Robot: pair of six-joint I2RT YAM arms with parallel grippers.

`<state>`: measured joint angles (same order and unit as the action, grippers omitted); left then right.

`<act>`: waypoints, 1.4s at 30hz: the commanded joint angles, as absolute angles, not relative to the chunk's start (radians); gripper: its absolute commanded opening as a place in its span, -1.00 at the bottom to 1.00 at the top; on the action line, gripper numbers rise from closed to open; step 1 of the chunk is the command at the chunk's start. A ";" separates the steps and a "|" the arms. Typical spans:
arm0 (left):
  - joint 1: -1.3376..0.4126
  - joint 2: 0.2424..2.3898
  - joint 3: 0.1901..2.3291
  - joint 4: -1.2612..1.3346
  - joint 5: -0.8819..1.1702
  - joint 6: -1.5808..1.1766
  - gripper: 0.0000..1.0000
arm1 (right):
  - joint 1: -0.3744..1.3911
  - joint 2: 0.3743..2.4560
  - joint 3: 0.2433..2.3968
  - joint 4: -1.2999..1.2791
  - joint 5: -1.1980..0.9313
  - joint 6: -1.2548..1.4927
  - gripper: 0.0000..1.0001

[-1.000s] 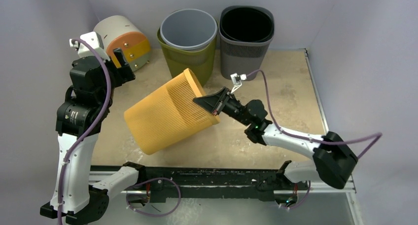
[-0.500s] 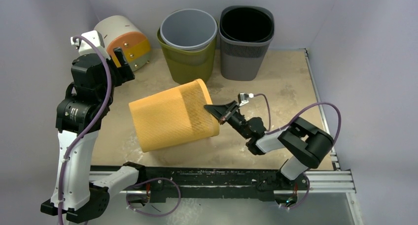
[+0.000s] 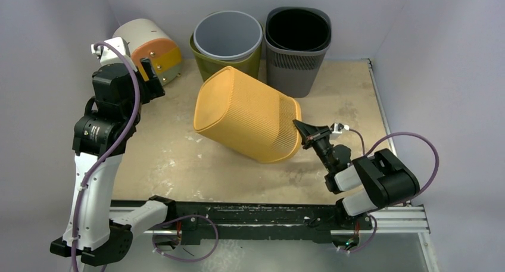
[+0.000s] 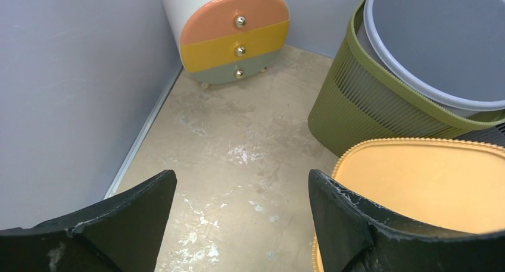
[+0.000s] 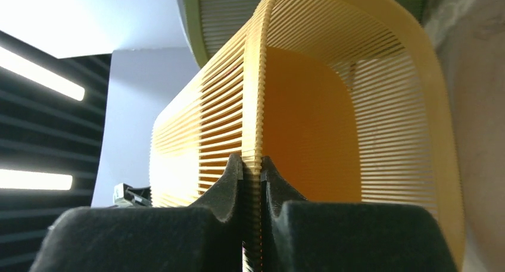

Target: Turn the large container upside down

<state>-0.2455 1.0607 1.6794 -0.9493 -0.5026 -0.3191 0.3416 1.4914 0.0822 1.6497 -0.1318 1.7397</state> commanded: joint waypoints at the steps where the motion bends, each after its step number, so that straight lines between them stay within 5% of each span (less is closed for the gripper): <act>1: -0.252 1.046 1.643 -0.903 -0.511 -0.329 0.56 | 0.306 1.595 0.016 2.015 -0.297 1.591 -0.82; 7: -0.252 1.036 1.583 -0.884 -0.514 -0.322 0.56 | 0.274 1.674 0.013 2.013 -0.311 1.549 0.03; 17: -0.252 1.036 1.540 -0.855 -0.505 -0.321 0.56 | 0.248 1.701 0.020 2.001 -0.342 1.503 0.24; 19: -0.252 1.040 1.540 -0.856 -0.501 -0.319 0.56 | 0.247 1.705 0.019 1.982 -0.346 1.488 0.48; 27: -0.252 1.044 1.526 -0.847 -0.488 -0.314 0.56 | 0.244 1.604 0.102 1.640 -0.370 1.354 0.55; 36: -0.252 1.063 1.543 -0.827 -0.428 -0.304 0.56 | 0.255 1.187 0.571 0.327 0.042 0.768 0.58; 42: -0.251 1.099 1.616 -0.819 -0.403 -0.299 0.57 | 0.327 1.245 0.684 0.154 0.120 0.742 0.57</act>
<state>-0.2455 1.0798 1.5360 -0.8764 -0.4412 -0.3180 0.2657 1.1938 0.6544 0.4465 0.0021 0.8433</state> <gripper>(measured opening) 0.783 0.789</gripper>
